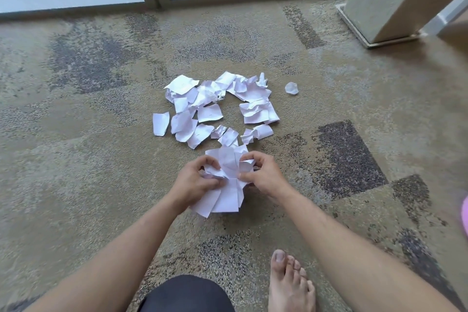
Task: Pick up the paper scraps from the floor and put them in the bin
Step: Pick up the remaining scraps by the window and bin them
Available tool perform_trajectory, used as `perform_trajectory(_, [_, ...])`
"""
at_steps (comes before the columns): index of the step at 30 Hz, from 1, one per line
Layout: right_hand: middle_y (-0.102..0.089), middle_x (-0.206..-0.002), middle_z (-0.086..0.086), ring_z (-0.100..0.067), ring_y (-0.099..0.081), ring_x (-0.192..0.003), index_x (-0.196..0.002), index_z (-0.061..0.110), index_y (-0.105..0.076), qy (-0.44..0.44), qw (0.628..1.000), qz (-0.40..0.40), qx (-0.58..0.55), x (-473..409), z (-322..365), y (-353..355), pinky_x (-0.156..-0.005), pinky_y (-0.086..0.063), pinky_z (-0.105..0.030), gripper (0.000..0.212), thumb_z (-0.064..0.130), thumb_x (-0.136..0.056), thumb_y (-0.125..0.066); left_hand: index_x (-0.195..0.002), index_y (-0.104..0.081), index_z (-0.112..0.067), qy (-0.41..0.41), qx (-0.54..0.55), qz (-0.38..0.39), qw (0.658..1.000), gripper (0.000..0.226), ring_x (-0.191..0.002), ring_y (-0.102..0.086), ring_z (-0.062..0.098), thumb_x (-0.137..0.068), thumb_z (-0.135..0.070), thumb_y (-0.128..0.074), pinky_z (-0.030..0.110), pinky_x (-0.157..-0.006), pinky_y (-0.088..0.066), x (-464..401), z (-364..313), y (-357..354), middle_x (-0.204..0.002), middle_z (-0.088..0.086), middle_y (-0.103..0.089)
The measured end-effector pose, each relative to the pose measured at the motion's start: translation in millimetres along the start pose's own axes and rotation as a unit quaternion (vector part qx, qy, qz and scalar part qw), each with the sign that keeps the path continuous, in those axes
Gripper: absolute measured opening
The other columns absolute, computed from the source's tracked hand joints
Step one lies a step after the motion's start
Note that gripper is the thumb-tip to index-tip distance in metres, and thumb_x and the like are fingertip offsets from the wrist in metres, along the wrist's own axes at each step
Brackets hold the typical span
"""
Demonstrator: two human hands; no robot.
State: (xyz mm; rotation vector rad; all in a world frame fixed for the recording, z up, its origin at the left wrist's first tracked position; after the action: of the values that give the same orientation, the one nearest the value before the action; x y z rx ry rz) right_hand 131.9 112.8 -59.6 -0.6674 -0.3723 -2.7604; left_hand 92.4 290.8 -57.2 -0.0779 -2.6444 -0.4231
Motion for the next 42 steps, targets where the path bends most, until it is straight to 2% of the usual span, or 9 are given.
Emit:
perform_trajectory(8, [-0.067,-0.079,-0.002,-0.016,-0.064,-0.066,-0.093,0.015,-0.064,0.025,0.982,-0.052,-0.18,43,32,85,-0.052,-0.055,-0.029,0.036,-0.012,-0.072,-0.076,-0.098,-0.062,-0.014,-0.033,0.135,0.059,0.989,0.035,-0.066,-0.068,0.014,-0.072,-0.005,-0.084,0.027,-0.057,-0.054,3,-91,-42,-0.076,-0.007,-0.074])
perform_trajectory(13, [-0.068,-0.074,0.001,-0.009,-0.065,-0.059,-0.091,0.018,-0.063,0.071,0.952,-0.145,-0.26,86,47,155,-0.049,-0.052,-0.023,0.038,-0.014,-0.074,-0.072,-0.096,-0.065,-0.021,-0.052,0.178,0.064,0.981,0.039,-0.082,-0.07,0.029,-0.066,-0.013,-0.089,0.048,-0.07,-0.058,0,-153,-83,-0.105,0.017,-0.071])
perform_trajectory(15, [-0.068,-0.069,0.003,-0.011,-0.065,-0.059,-0.092,0.019,-0.063,0.094,0.939,-0.19,-0.272,110,51,182,-0.05,-0.053,-0.024,0.038,-0.014,-0.074,-0.072,-0.094,-0.064,-0.021,-0.062,0.198,0.066,0.976,0.042,-0.081,-0.07,0.029,-0.063,-0.016,-0.091,0.046,-0.069,-0.057,3,-178,-105,-0.106,0.021,-0.07])
perform_trajectory(19, [-0.071,-0.089,-0.011,-0.022,-0.066,-0.075,-0.095,0.018,-0.065,0.145,0.904,-0.287,-0.281,170,65,241,-0.059,-0.056,-0.03,0.038,-0.011,-0.073,-0.075,-0.094,-0.063,-0.02,-0.09,0.23,0.082,0.965,0.032,-0.078,-0.071,0.026,-0.072,-0.012,-0.084,0.042,-0.062,-0.057,17,-235,-155,-0.105,0.019,-0.071])
perform_trajectory(24, [-0.071,-0.086,-0.007,-0.019,-0.068,-0.073,-0.094,0.017,-0.064,0.194,0.852,-0.395,-0.283,256,81,318,-0.056,-0.055,-0.029,0.037,-0.011,-0.073,-0.074,-0.087,-0.061,-0.021,-0.127,0.236,0.128,0.955,0.025,-0.069,-0.071,0.019,-0.077,-0.011,-0.081,0.039,-0.059,-0.058,40,-313,-236,-0.087,0.004,-0.074])
perform_trajectory(30, [-0.073,-0.074,0.003,-0.015,-0.071,-0.072,-0.092,0.015,-0.064,0.192,0.785,-0.527,-0.264,354,63,402,-0.058,-0.058,-0.028,0.033,-0.013,-0.076,-0.071,-0.08,-0.054,-0.021,-0.154,0.19,0.169,0.955,0.026,-0.067,-0.068,0.018,-0.079,-0.019,-0.08,0.037,-0.055,-0.053,68,-384,-350,-0.089,0.004,-0.07])
perform_trajectory(33, [-0.073,-0.082,0.003,-0.015,-0.073,-0.078,-0.093,0.017,-0.064,0.172,0.749,-0.574,-0.282,389,40,438,-0.06,-0.059,-0.028,0.033,-0.011,-0.076,-0.072,-0.074,-0.056,-0.024,-0.163,0.153,0.191,0.956,0.028,-0.067,-0.069,0.019,-0.074,-0.026,-0.084,0.032,-0.047,-0.052,79,-411,-406,-0.084,0.002,-0.071])
perform_trajectory(38, [-0.069,-0.096,-0.006,-0.02,-0.071,-0.081,-0.088,0.016,-0.062,0.132,0.696,-0.638,-0.301,424,-4,493,-0.059,-0.058,-0.026,0.031,-0.011,-0.076,-0.072,-0.079,-0.056,-0.024,-0.177,0.067,0.225,0.956,0.029,-0.073,-0.067,0.021,-0.074,-0.033,-0.083,0.03,-0.052,-0.052,89,-441,-491,-0.092,0.002,-0.069])
perform_trajectory(42, [-0.069,-0.106,-0.008,-0.023,-0.071,-0.094,-0.101,0.013,-0.064,0.09,0.713,-0.644,-0.26,427,-26,524,-0.067,-0.06,-0.03,0.024,-0.004,-0.084,-0.068,-0.095,-0.054,-0.02,-0.207,-0.053,0.267,0.94,0.03,-0.083,-0.057,0.021,-0.083,-0.039,-0.075,0.029,-0.063,-0.046,97,-455,-540,-0.11,0.005,-0.063])
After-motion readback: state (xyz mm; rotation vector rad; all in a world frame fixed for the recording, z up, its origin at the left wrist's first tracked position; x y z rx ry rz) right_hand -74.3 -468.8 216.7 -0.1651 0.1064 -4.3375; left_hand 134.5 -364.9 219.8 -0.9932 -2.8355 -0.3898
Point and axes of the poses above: each hand's wrist, its own x-axis away from the middle knuckle, its own y-axis out of the back of the hand, z = x × y, the point moved 9 cm from there along -x, towards the middle knuckle
